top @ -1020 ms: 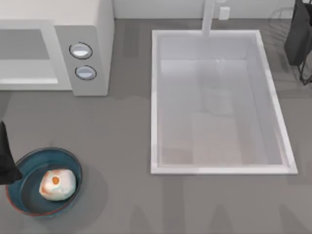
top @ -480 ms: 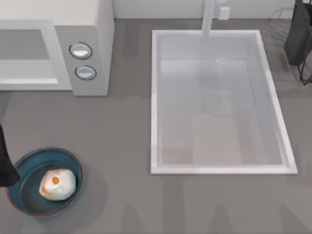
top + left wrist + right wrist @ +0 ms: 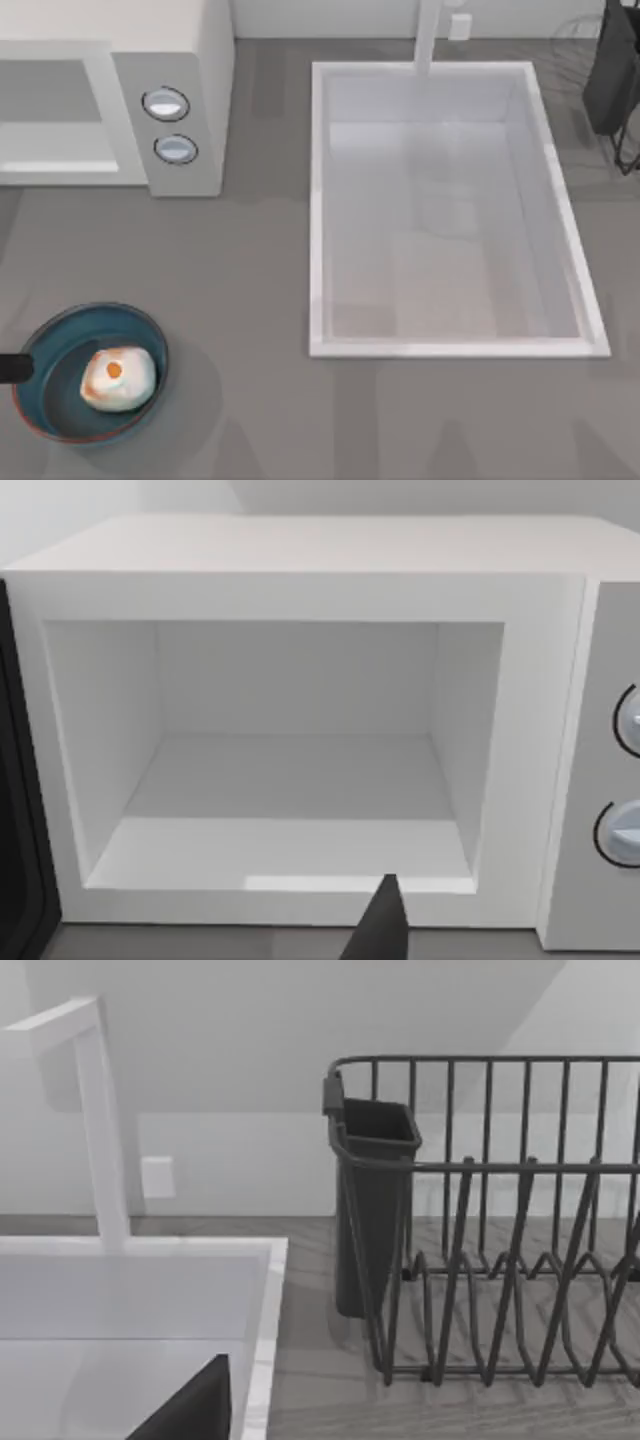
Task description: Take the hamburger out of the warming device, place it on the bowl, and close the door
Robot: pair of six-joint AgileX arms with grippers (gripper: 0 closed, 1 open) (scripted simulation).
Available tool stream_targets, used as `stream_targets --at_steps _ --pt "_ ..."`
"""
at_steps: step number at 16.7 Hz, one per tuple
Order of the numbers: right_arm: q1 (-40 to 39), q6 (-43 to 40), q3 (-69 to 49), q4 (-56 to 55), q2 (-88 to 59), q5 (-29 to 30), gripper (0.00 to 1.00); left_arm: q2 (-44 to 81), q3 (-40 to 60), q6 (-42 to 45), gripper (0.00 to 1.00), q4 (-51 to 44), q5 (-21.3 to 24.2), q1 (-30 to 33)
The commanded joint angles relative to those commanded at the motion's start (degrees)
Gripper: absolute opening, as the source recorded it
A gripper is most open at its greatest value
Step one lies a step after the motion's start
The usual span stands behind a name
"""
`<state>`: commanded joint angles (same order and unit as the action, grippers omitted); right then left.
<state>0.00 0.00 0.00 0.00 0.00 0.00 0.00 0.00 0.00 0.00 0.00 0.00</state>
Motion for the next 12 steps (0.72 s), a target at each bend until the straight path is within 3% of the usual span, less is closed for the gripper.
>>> stream_targets --at_steps 4,12 --pt "0.0 0.0 0.0 0.0 0.0 0.0 1.0 0.0 0.0 0.0 0.02 0.0 0.0 0.0" --pt "0.0 0.0 0.0 0.0 0.0 0.0 1.0 0.0 0.0 0.0 0.0 0.0 0.0 0.0"
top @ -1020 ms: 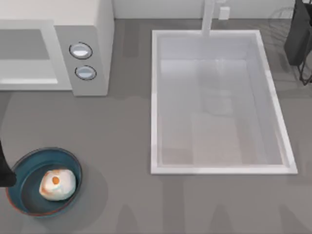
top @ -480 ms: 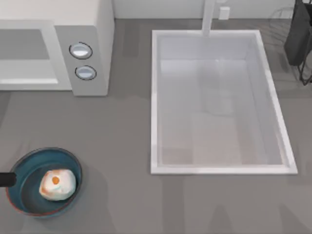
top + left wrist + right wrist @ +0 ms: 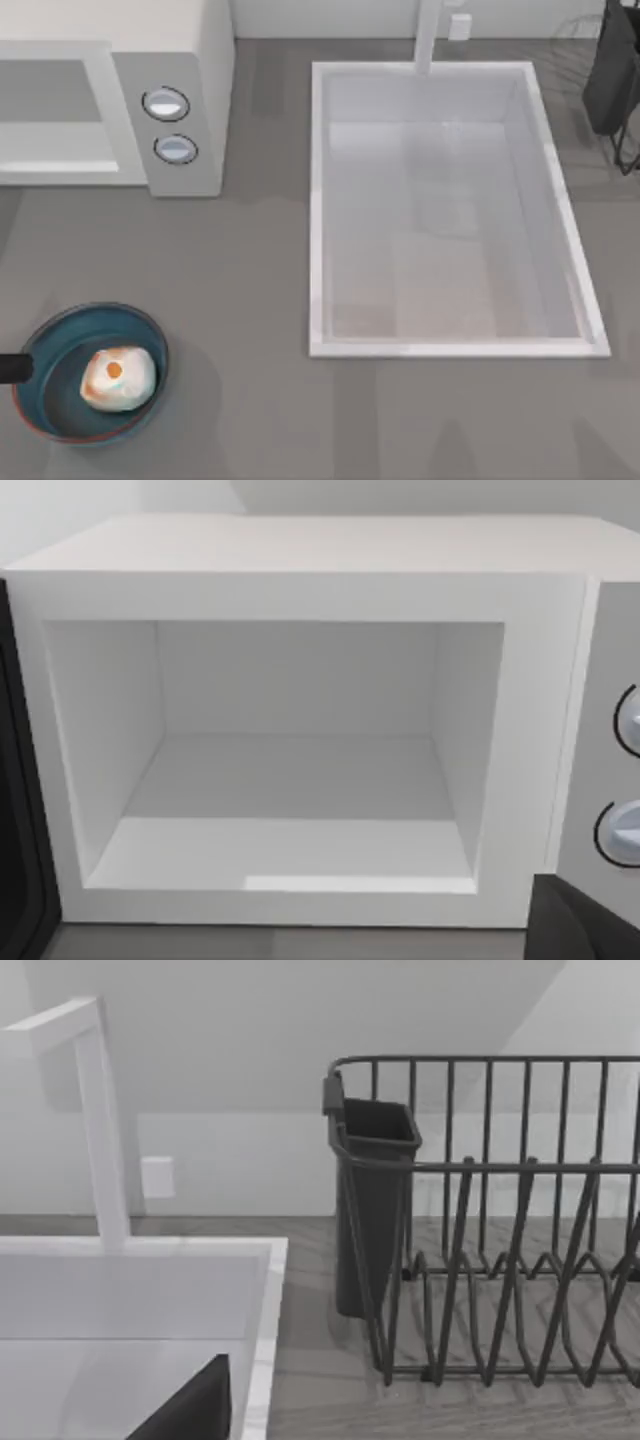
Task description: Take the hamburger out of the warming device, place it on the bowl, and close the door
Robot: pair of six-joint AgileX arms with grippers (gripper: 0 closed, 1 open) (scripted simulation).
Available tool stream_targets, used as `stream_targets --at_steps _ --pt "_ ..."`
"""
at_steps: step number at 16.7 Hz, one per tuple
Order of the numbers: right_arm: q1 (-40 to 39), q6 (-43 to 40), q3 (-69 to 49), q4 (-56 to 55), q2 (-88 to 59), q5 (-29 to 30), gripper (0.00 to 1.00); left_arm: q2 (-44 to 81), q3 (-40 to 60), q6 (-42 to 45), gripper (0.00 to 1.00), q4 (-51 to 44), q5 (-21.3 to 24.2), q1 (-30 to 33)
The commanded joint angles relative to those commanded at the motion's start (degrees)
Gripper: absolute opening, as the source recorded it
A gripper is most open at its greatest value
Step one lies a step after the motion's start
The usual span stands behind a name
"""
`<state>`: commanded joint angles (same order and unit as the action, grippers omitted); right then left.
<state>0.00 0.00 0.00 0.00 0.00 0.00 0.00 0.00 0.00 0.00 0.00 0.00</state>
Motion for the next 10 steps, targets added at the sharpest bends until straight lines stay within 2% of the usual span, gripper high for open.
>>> stream_targets --at_steps 2,4,10 --pt "0.0 0.0 0.0 0.0 0.0 0.0 1.0 0.08 0.09 -0.01 0.0 -0.01 0.18 -0.17" --pt "0.0 0.0 0.0 0.0 0.0 0.0 1.0 0.79 0.89 0.0 0.0 -0.1 2.34 -2.33" --pt "0.0 0.0 0.0 0.0 0.0 0.0 1.0 4.35 4.88 0.06 0.0 -0.55 16.14 -16.12"
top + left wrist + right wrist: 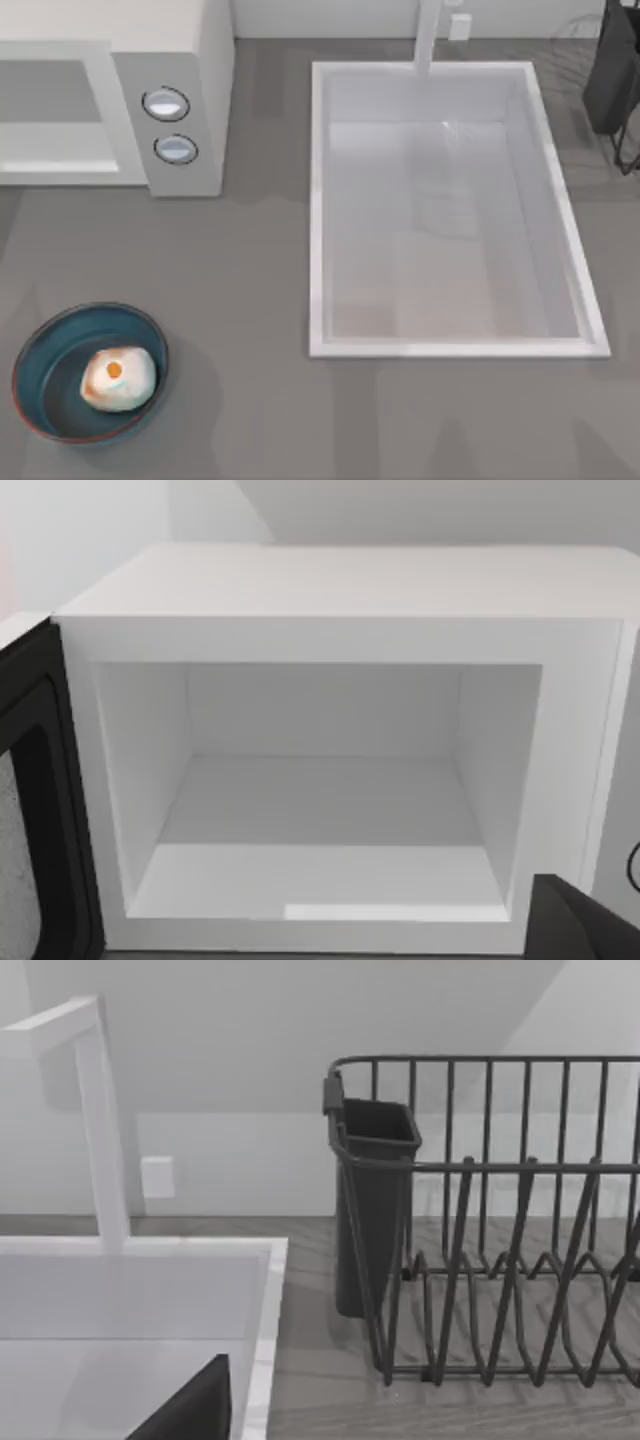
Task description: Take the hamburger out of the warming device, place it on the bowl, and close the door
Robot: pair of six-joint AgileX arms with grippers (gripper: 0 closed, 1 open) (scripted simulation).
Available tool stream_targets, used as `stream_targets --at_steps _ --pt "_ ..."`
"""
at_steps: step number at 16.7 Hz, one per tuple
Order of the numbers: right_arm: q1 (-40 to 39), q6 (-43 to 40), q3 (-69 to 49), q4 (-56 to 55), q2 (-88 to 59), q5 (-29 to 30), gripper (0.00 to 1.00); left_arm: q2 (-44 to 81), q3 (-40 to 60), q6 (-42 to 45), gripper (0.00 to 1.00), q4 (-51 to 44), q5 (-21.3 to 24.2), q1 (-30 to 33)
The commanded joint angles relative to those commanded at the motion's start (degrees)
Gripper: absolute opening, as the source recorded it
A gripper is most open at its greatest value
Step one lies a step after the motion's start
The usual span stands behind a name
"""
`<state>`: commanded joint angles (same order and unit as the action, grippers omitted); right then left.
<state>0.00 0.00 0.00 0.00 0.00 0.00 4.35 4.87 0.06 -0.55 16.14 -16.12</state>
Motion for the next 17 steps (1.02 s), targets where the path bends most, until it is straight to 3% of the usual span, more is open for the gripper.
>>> stream_targets --at_steps 3,7,13,17 --pt "0.0 0.0 0.0 0.0 0.0 0.0 1.0 0.87 0.97 0.02 0.0 -0.11 3.1 -3.1" --pt "0.0 0.0 0.0 0.0 0.0 0.0 1.0 0.84 0.82 0.06 0.0 0.12 2.79 -2.78" --pt "0.0 0.0 0.0 0.0 0.0 0.0 1.0 9.7 1.73 0.21 0.0 7.95 -2.5 2.54" --pt "0.0 0.0 0.0 0.0 0.0 0.0 1.0 10.04 1.55 0.18 0.0 8.36 -2.87 2.85"
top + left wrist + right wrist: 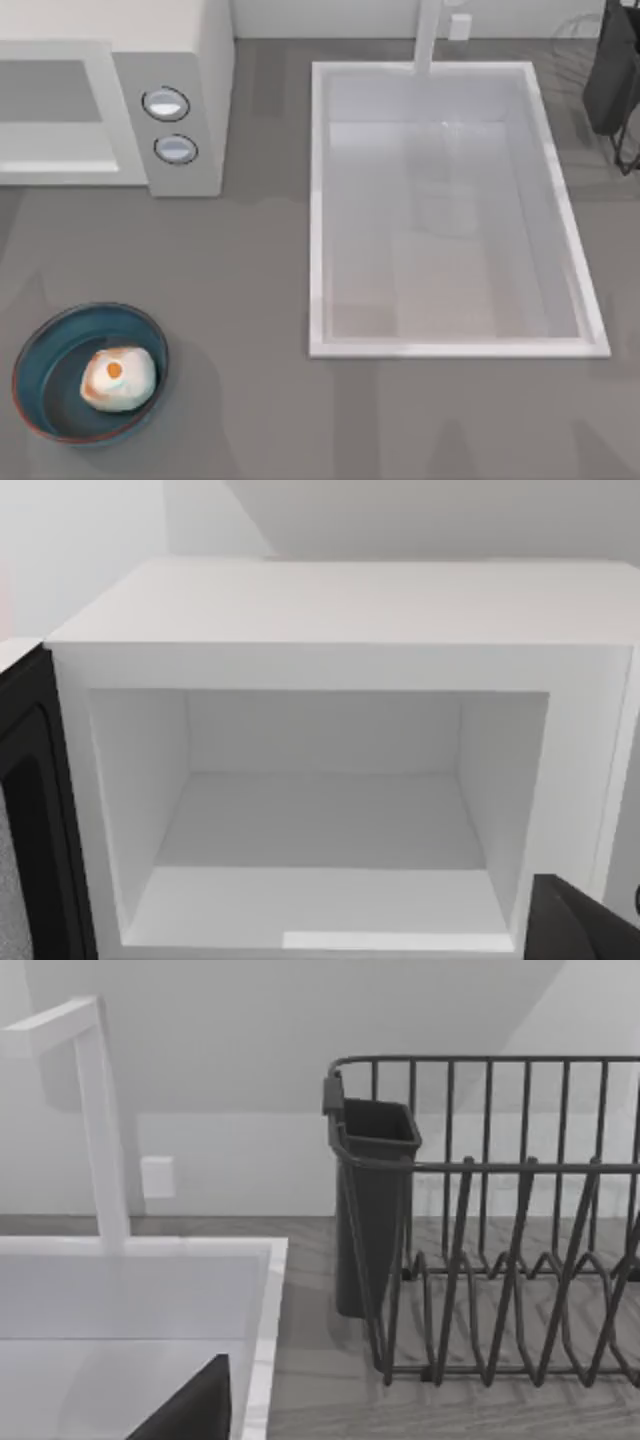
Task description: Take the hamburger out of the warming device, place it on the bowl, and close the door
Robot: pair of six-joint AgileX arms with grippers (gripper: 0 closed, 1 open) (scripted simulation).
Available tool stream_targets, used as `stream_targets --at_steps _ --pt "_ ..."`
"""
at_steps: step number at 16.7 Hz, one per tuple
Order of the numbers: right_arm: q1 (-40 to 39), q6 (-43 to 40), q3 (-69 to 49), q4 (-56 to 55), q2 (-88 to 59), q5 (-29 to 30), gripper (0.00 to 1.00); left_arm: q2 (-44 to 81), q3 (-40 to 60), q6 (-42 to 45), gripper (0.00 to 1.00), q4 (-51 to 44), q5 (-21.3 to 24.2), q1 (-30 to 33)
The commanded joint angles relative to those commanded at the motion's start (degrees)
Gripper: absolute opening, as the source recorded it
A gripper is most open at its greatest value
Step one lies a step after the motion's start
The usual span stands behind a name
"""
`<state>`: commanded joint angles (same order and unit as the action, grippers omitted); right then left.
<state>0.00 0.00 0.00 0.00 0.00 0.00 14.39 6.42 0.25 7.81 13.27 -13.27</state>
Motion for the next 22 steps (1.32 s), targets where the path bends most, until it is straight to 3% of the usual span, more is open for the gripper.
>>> stream_targets --at_steps 7,13,17,22 --pt "0.0 0.0 0.0 0.0 0.0 0.0 1.0 -8.36 -1.55 -0.13 0.0 -6.73 -0.38 0.35" --pt "0.0 0.0 0.0 0.0 0.0 0.0 1.0 -7.7 -0.71 0.52 0.0 -7.2 -0.09 -0.33" --pt "0.0 0.0 0.0 0.0 0.0 0.0 1.0 0.81 7.43 7.97 0.0 -11.9 3.24 -8.24" --pt "0.0 0.0 0.0 0.0 0.0 0.0 1.0 24.15 26.6 23.33 0.0 -22.85 10.32 -24.41"
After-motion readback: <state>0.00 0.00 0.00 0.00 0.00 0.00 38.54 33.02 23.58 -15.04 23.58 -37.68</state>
